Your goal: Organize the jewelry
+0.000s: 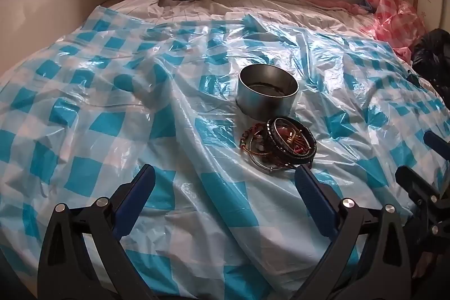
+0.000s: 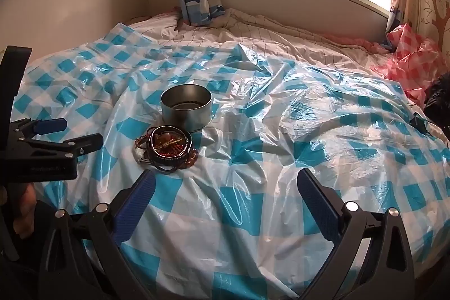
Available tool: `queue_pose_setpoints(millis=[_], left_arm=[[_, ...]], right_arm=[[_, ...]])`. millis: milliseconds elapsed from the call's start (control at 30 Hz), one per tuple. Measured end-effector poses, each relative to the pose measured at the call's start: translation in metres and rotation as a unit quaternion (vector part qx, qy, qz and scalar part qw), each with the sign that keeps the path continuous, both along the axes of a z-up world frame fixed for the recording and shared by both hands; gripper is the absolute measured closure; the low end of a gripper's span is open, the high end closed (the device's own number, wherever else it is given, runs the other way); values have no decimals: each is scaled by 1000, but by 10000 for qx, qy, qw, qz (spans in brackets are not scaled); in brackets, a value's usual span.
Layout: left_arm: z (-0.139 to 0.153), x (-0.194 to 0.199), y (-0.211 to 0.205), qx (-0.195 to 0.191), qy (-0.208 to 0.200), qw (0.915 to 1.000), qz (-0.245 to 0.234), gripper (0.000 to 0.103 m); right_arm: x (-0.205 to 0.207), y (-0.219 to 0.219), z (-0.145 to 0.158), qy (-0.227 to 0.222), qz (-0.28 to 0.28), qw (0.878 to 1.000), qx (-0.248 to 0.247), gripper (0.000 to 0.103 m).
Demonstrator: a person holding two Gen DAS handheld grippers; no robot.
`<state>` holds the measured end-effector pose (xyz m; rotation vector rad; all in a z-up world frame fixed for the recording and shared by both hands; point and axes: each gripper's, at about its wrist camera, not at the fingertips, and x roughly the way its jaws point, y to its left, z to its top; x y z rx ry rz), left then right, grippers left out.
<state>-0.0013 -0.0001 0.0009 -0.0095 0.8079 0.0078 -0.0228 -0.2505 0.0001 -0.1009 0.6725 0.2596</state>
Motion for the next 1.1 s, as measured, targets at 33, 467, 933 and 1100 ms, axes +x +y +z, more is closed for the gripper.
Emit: queue_pose_setpoints(millis=[33, 467, 933, 1100], left_arm=[[1, -1, 0, 26, -21, 10000, -16, 8], [0, -1, -10, 214, -50, 9998, -37, 8], [-7, 1, -8, 152, 53, 9999, -4, 8], [-7, 2, -8, 162, 52, 9999, 31, 8]], right_arm=[[1, 0, 0, 13, 3, 10000, 10, 6], [1, 4, -4, 80, 10, 9999, -114, 6], [0, 7, -5, 64, 36, 9999, -150, 6], [0, 8, -5, 63, 29, 9999, -145, 6]])
